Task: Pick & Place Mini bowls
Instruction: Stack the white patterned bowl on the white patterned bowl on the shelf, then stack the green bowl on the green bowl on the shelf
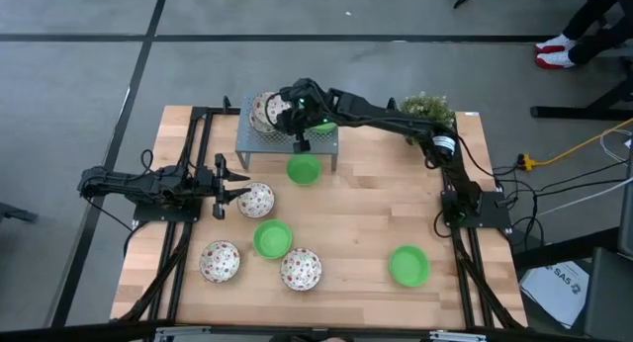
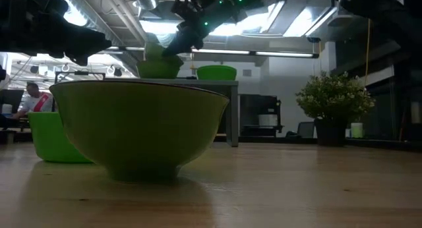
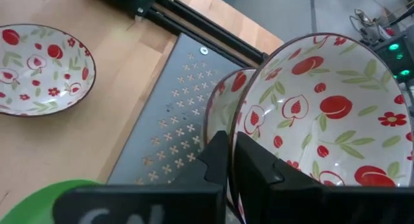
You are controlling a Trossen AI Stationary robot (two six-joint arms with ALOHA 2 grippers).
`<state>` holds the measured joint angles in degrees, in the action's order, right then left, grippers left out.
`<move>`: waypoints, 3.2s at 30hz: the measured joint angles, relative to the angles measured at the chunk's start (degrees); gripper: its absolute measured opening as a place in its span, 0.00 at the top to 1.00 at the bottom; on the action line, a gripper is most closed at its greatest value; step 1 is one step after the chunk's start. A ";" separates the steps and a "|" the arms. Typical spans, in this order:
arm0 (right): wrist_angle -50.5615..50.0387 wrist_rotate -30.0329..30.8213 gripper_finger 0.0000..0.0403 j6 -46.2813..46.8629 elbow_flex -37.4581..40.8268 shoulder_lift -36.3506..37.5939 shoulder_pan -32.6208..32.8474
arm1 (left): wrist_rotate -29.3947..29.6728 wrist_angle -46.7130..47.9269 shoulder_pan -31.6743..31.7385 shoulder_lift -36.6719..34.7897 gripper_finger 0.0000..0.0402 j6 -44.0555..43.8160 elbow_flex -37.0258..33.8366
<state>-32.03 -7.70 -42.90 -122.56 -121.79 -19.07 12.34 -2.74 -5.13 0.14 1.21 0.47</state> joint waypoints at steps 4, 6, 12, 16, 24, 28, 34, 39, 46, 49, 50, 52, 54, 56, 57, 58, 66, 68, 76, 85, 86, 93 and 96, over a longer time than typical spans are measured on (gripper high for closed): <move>0.49 -0.05 0.94 -0.05 0.00 -0.38 -0.04 | 0.00 0.00 0.00 0.00 0.64 0.00 0.02; 0.89 -0.05 0.93 -0.04 0.00 -0.38 -0.04 | 0.00 0.00 0.01 0.00 0.64 0.00 0.01; 0.87 -0.04 0.93 0.10 0.00 -0.38 -0.04 | 0.00 0.00 0.00 0.00 0.64 0.00 0.02; 0.42 -0.03 0.93 0.30 0.00 -0.38 -0.04 | 0.00 0.00 -0.01 0.00 0.64 0.00 0.00; 0.33 -0.05 0.91 0.59 0.00 -0.38 -0.80 | 0.00 0.00 0.00 -0.02 0.64 0.00 0.01; 1.24 -0.07 0.83 0.59 0.00 -0.38 -0.96 | 0.00 0.00 0.01 0.00 0.64 0.00 0.00; 1.79 0.07 0.67 0.59 0.00 -0.38 -1.20 | 0.00 0.00 0.01 -0.01 0.64 0.00 0.01; 2.80 0.08 0.62 0.59 0.00 -0.35 -1.16 | 0.00 0.00 -0.01 0.00 0.64 0.00 0.00; 1.80 0.07 0.61 3.89 -2.07 -0.35 -0.67 | 0.00 0.00 0.00 -0.01 0.64 0.00 0.01; -0.21 0.12 0.61 4.06 -4.34 -0.27 0.15 | 0.00 0.00 -0.01 0.00 0.64 0.00 0.00; -1.47 0.12 0.61 4.17 -5.29 -0.27 0.45 | 0.00 0.00 0.01 0.00 0.64 0.00 0.00; -3.40 0.12 0.61 4.63 -6.71 -0.27 1.25 | 0.00 -0.01 -0.01 -0.01 0.64 0.00 0.00; -5.59 0.46 0.61 5.05 -7.46 -0.18 2.22 | 0.00 -0.01 0.00 -0.01 0.64 0.00 0.01; -8.02 1.20 0.61 5.11 -7.80 -0.01 3.10 | 0.00 0.00 0.01 -0.02 0.64 0.00 0.02; -8.71 2.20 0.61 5.11 -7.80 0.06 3.68 | 0.00 0.00 0.01 -0.02 0.64 0.00 0.00; -8.96 3.31 0.61 5.11 -7.80 0.08 4.23 | 0.00 -0.02 -0.01 0.00 0.64 0.00 0.00; -14.03 6.13 0.61 8.21 -7.74 0.19 8.34 | 0.00 0.00 -0.01 0.00 0.64 0.00 0.02; -15.43 7.07 0.61 8.30 -7.74 0.19 9.23 | 0.00 0.00 0.00 -0.01 0.64 0.00 0.01; -19.70 8.17 0.61 9.08 -7.72 0.19 10.09 | 0.00 0.00 0.01 0.00 0.64 0.00 0.01; -24.56 8.17 0.61 12.53 -6.42 0.19 12.61 | 0.00 0.00 -0.01 0.00 0.64 0.00 0.00; -25.16 8.14 0.61 12.75 -6.38 0.19 13.00 | 0.00 0.00 -0.01 0.00 0.64 0.00 0.00; -29.98 8.08 0.61 16.71 -6.38 0.69 16.07 | 0.00 0.00 0.00 0.00 0.64 0.00 0.00; -32.30 8.10 0.61 18.60 -6.38 0.91 17.62 | 0.01 0.00 -0.01 0.00 0.64 0.00 0.00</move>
<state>-64.34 0.40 -24.30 -128.95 -120.89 -1.45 12.35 -2.74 -5.14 0.14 1.21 0.47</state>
